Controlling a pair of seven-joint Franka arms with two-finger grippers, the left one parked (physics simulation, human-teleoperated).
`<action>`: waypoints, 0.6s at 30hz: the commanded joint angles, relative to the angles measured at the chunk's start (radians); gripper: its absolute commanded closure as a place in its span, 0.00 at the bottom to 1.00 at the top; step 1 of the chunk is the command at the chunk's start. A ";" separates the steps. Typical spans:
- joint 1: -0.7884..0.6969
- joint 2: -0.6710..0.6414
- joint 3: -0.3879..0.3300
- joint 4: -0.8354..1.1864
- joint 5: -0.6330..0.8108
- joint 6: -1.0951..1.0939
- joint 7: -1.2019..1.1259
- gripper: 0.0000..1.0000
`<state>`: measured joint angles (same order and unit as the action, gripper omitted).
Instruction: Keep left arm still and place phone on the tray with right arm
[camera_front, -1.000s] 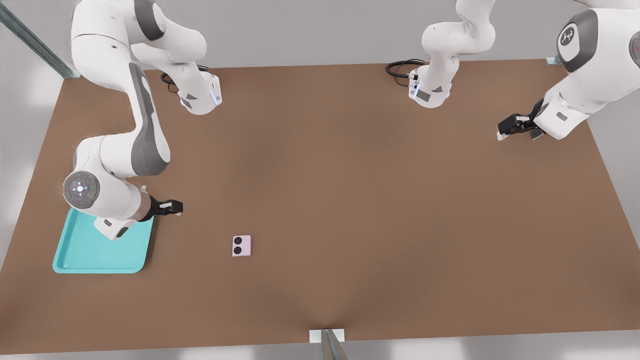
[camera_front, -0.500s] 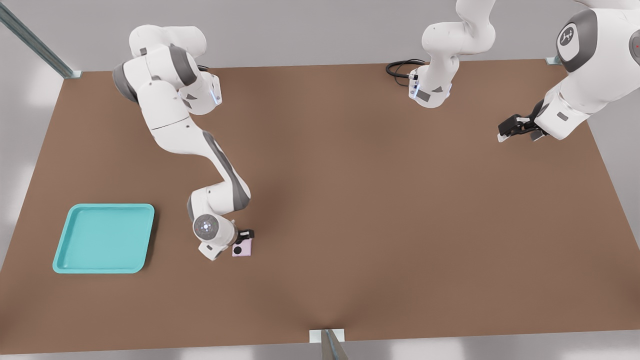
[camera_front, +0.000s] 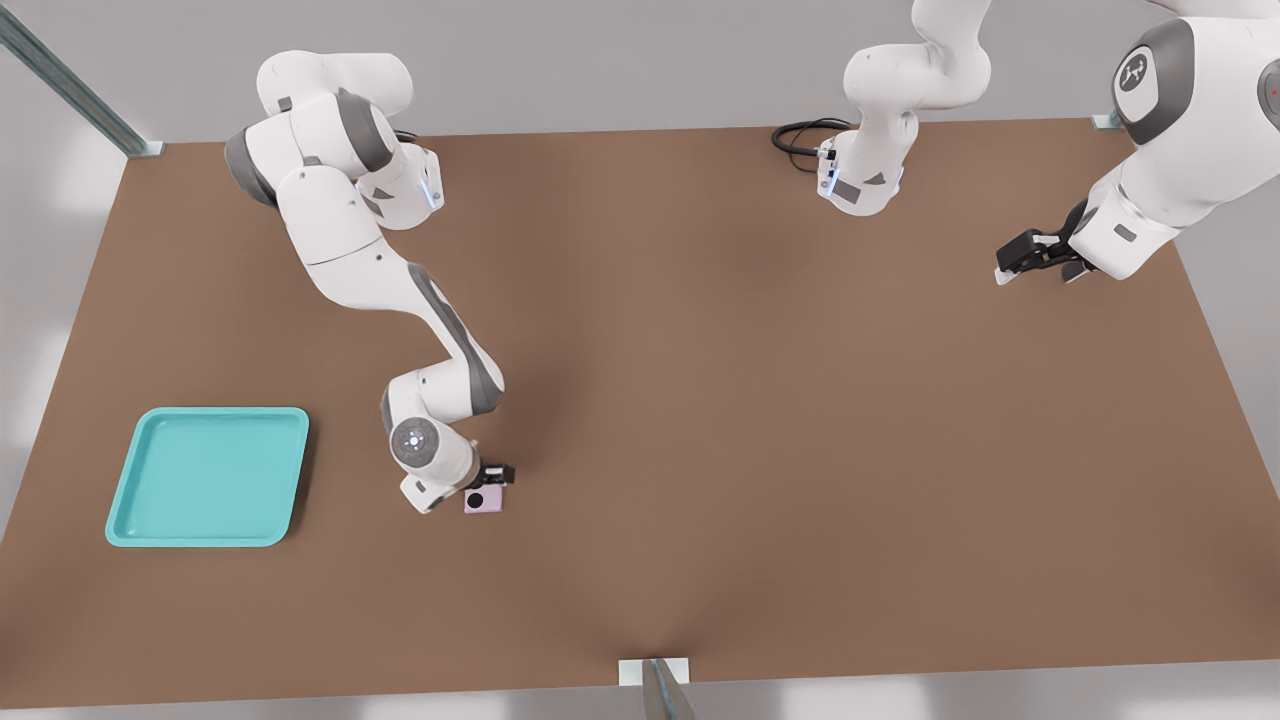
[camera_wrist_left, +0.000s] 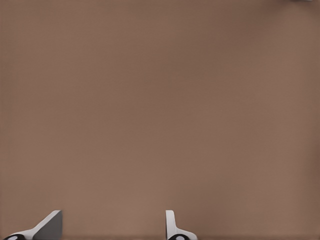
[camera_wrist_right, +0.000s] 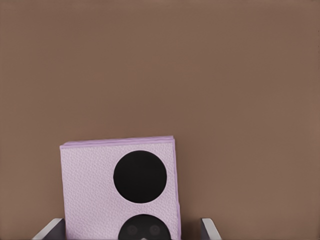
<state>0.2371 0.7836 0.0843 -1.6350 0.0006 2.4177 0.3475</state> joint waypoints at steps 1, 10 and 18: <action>-0.001 0.000 -0.001 0.003 -0.002 0.038 0.099 0.00; 0.010 0.028 -0.008 0.015 -0.017 0.098 0.097 0.00; 0.010 0.028 -0.008 0.009 -0.019 0.092 0.094 0.20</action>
<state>0.2475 0.8122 0.0767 -1.6263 -0.0133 2.5085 0.4026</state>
